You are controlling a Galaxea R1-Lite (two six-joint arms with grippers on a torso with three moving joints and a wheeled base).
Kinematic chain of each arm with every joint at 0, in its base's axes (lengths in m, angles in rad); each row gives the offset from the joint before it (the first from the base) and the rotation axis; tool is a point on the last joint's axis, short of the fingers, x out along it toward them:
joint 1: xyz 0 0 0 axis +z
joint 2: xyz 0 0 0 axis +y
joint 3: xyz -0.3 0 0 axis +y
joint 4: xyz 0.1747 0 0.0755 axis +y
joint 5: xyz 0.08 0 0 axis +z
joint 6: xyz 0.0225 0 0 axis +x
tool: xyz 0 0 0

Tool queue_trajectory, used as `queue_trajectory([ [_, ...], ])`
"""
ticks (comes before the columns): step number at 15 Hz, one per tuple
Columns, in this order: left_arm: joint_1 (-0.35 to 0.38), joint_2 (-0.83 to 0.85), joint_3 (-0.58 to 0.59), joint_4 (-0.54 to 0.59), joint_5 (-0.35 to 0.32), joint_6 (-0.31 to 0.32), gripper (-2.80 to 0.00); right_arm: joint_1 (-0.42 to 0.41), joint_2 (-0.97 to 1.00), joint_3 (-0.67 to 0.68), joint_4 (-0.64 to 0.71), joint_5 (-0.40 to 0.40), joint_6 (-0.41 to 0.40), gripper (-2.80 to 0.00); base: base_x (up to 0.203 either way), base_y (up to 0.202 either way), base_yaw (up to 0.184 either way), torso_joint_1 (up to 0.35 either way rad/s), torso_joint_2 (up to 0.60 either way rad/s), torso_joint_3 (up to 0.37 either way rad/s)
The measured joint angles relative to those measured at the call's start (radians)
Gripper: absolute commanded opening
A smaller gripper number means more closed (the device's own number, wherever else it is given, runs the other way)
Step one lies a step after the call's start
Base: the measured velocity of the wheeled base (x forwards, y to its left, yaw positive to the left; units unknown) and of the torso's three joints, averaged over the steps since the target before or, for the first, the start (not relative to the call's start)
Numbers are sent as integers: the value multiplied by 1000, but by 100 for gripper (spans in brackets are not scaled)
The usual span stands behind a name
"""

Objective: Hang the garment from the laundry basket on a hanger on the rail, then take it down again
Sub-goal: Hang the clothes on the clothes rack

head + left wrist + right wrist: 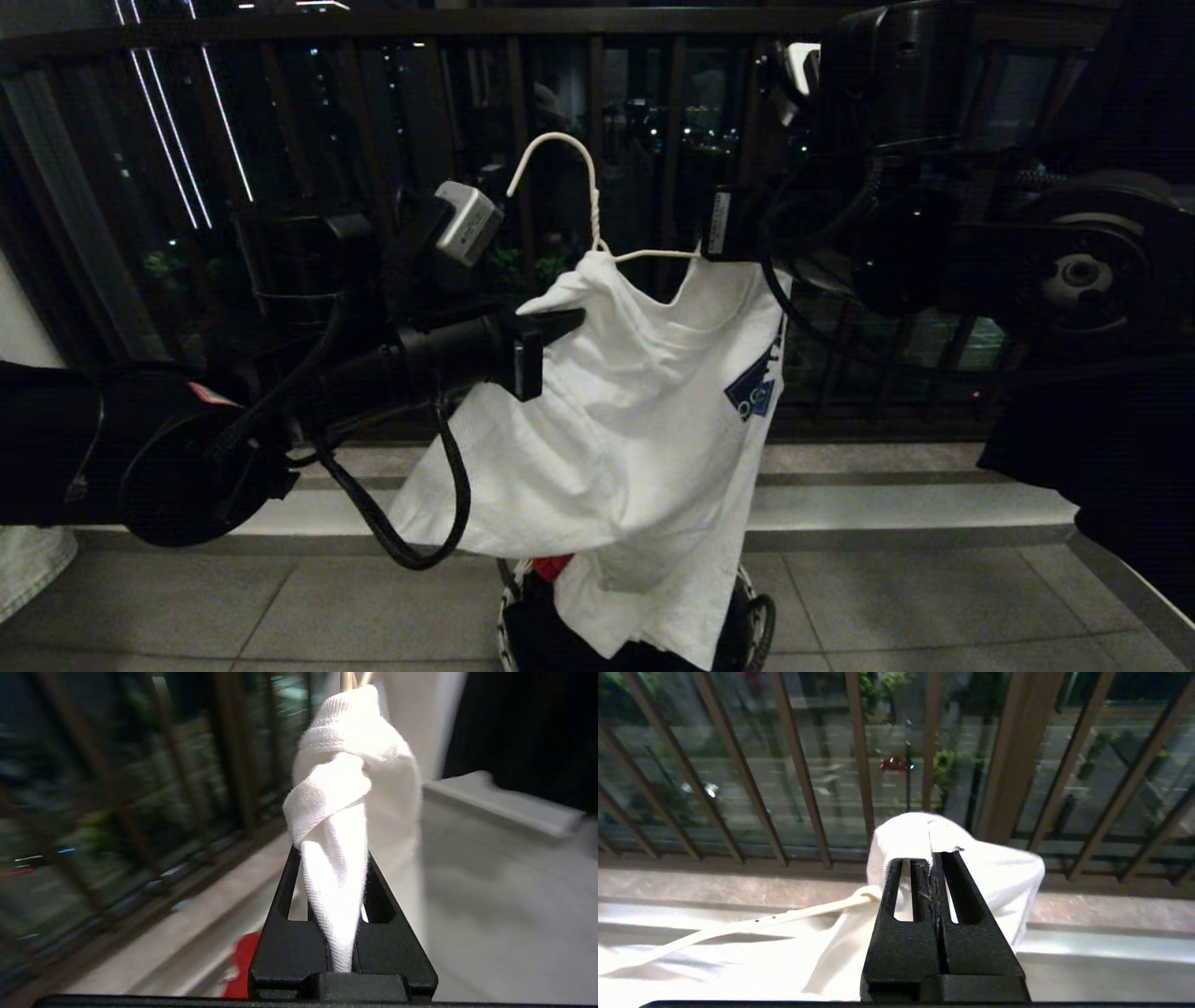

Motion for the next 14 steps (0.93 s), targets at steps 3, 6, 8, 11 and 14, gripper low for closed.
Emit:
queue_trajectory([
  [3, -52, 9, 18, -34, 118, 63, -280, 18, 1, -23, 40, -3, 22, -280, 0, 0, 0, 0, 0, 0],
  [6, -90, 47, 52, -203, 151, 66, -280, 34, 7, -49, 43, -26, 56, -280, 0, 0, 0, 0, 0, 0],
  [8, -109, 79, 59, -286, 201, 67, -280, 46, 16, -55, 50, -43, 98, -280, 0, 0, 0, 0, 0, 0],
  [11, -117, 103, 46, -292, 231, 67, -280, 52, 23, -80, 120, -44, 156, -280, 0, 0, 0, 0, 0, 0],
  [14, -100, 112, 31, -278, 257, 93, -280, 49, 0, -93, 176, -43, 183, -280, 0, 0, 0, 0, 0, 0],
])
